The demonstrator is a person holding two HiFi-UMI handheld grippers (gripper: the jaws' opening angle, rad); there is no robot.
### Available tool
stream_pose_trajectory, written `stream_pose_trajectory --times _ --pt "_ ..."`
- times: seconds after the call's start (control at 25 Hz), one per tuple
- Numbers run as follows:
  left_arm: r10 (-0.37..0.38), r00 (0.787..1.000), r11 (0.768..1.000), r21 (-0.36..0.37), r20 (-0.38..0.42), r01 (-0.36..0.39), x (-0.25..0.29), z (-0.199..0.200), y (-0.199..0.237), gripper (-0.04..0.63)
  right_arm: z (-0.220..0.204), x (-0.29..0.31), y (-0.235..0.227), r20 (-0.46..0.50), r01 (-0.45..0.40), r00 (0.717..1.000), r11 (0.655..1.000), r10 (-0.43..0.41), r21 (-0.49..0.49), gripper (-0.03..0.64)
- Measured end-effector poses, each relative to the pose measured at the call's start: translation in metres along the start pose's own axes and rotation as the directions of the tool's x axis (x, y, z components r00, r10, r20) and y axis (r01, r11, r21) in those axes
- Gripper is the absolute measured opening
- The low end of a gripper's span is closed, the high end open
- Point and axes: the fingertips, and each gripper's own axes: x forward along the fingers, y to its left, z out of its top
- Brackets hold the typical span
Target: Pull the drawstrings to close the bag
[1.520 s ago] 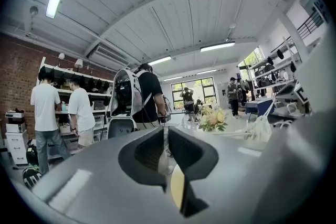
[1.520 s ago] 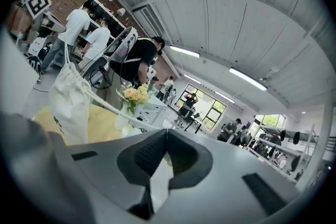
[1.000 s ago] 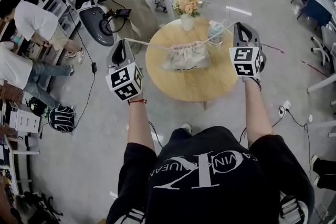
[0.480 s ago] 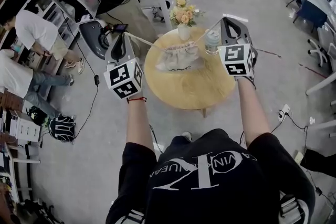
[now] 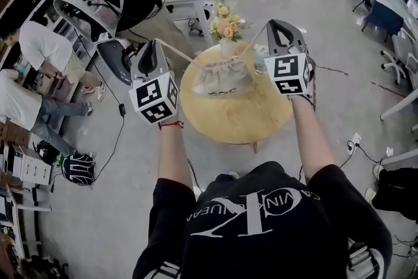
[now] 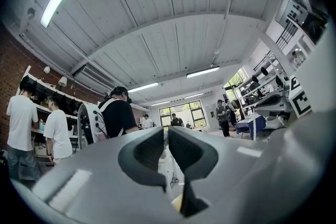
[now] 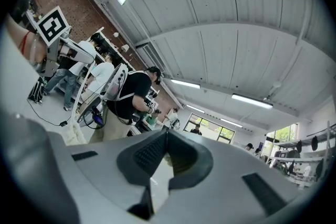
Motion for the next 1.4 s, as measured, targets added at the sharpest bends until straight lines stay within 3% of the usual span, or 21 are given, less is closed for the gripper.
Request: stream_pose_trajectory --times 0.4,0.56,1.4 --pt "-0.027 0.998 0.999 0.021 0.060 0.026 0.013 0.018 -0.015 0.038 0.014 0.004 -0.009 0.048 0.015 0.999 0.999 -0.016 0.034 0.018" --pt "-0.040 0.996 0.999 0.025 0.082 0.038 0.012 0.022 -0.020 0.038 0.017 0.004 -0.008 0.071 0.003 0.997 0.995 -0.010 0.098 0.018" --pt "-0.046 0.993 0.999 -0.004 0.107 0.047 0.016 0.020 -0.025 0.038 0.019 0.005 -0.012 0.116 -0.014 0.993 0.980 -0.010 0.200 0.018"
